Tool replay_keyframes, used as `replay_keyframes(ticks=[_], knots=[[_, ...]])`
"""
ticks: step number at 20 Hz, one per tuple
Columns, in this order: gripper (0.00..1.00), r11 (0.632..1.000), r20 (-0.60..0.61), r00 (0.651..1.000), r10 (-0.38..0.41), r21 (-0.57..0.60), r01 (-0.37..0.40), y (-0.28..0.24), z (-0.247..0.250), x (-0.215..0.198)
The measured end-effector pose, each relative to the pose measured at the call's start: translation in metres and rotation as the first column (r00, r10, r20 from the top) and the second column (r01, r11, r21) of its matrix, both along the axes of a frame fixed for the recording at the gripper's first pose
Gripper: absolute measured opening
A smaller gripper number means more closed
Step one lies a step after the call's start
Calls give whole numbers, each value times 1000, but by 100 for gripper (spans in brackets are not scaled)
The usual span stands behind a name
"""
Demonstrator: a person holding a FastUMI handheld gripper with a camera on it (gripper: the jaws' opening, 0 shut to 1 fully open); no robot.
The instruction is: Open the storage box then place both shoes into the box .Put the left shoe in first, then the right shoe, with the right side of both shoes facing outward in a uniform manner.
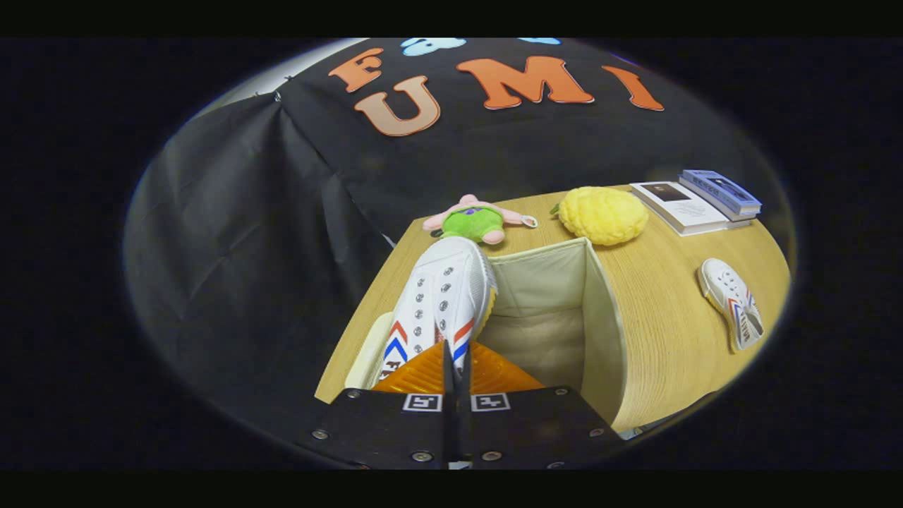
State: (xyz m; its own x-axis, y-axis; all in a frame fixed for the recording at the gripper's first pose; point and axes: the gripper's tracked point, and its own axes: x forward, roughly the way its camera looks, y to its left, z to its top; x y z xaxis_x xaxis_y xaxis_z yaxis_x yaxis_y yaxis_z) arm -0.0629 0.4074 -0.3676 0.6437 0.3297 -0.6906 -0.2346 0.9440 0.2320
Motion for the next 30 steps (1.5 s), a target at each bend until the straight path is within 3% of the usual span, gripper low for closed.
replay_keyframes(ticks=[7,9,15,21,30], knots=[[5,999,-81,996,28,34,-26,5,-5,-14],[28,996,-107,993,57,75,-49,14,0,-20],[99,999,-34,998,45,24,-44,-3,25,-15],[98,999,86,996,4,41,-7,-46,66,4],[98,992,194,974,-120,-9,124,-172,98,30]])
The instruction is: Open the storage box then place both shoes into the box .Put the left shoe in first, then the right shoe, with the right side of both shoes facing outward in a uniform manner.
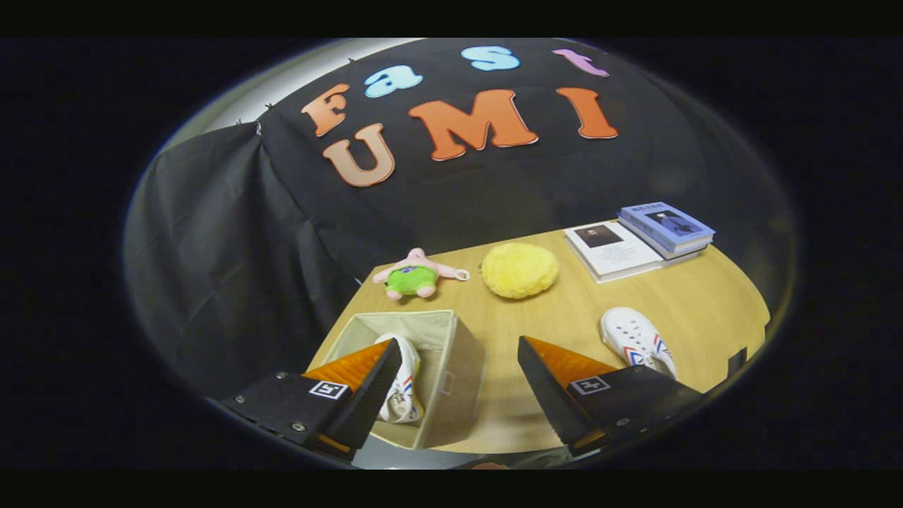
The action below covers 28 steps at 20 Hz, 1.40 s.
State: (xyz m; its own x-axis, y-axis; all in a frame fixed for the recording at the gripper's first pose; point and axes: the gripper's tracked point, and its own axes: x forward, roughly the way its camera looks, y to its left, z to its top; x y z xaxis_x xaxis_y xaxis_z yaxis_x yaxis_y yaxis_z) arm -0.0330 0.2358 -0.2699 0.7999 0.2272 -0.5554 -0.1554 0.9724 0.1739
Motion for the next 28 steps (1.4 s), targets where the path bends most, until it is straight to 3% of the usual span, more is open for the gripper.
replay_keyframes(ticks=[9,13,21,28], knots=[[98,979,-27,984,-174,-117,169,-166,-35,11],[98,966,-81,972,-221,-155,207,-218,-61,7],[98,961,-170,964,-204,-222,164,-269,-109,-2],[98,973,-279,952,-130,-221,68,-264,-149,5]])
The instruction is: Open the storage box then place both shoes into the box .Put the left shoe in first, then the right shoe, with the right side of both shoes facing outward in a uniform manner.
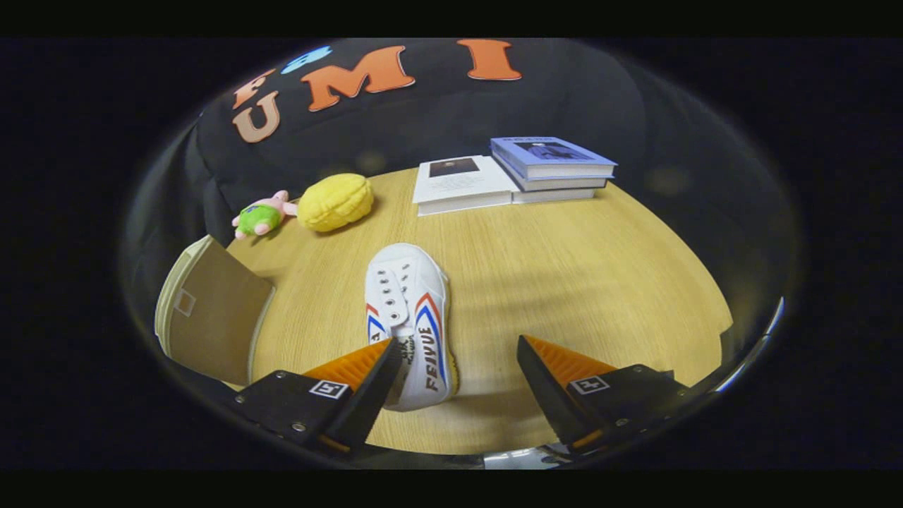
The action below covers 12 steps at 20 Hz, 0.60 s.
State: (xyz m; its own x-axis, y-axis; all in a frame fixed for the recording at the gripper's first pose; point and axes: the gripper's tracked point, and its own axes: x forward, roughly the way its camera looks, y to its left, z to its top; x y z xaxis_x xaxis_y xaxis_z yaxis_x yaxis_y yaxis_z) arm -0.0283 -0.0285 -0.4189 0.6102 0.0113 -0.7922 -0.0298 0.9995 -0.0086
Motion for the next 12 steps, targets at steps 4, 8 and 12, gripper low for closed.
replay_keyframes(ticks=[4,8,12], knots=[[88,999,-67,997,50,-6,-50,10,-23,2],[63,999,-126,992,9,53,-2,15,-38,4],[25,996,-121,992,-34,76,43,12,-36,6]])
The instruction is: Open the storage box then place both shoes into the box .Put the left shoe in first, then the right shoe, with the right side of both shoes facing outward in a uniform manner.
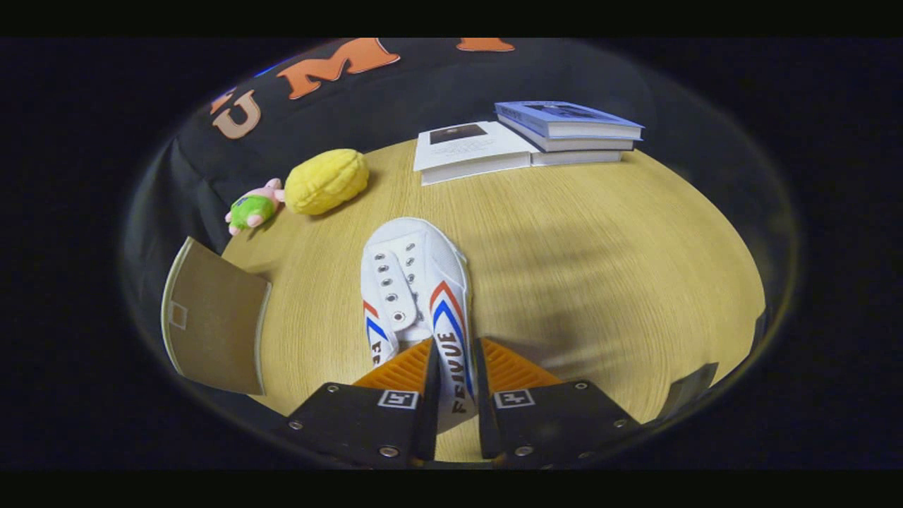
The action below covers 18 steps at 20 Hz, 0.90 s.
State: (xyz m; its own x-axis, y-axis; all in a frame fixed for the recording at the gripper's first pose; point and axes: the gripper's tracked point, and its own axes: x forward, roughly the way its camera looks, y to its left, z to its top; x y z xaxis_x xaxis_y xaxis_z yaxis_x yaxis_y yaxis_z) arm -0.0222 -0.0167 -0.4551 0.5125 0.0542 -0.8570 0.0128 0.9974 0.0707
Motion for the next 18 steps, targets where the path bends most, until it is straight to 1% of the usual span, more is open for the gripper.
replay_keyframes(ticks=[2,4,6,8,11,18], knots=[[13,999,45,998,-44,-25,45,-7,4,6],[1,995,64,993,-96,-10,97,-4,10,4],[1,990,57,989,-136,46,133,6,20,-5],[0,985,68,984,-165,59,161,11,32,0],[0,987,116,981,-156,59,150,27,54,0],[0,974,182,966,-182,169,151,91,109,-9]])
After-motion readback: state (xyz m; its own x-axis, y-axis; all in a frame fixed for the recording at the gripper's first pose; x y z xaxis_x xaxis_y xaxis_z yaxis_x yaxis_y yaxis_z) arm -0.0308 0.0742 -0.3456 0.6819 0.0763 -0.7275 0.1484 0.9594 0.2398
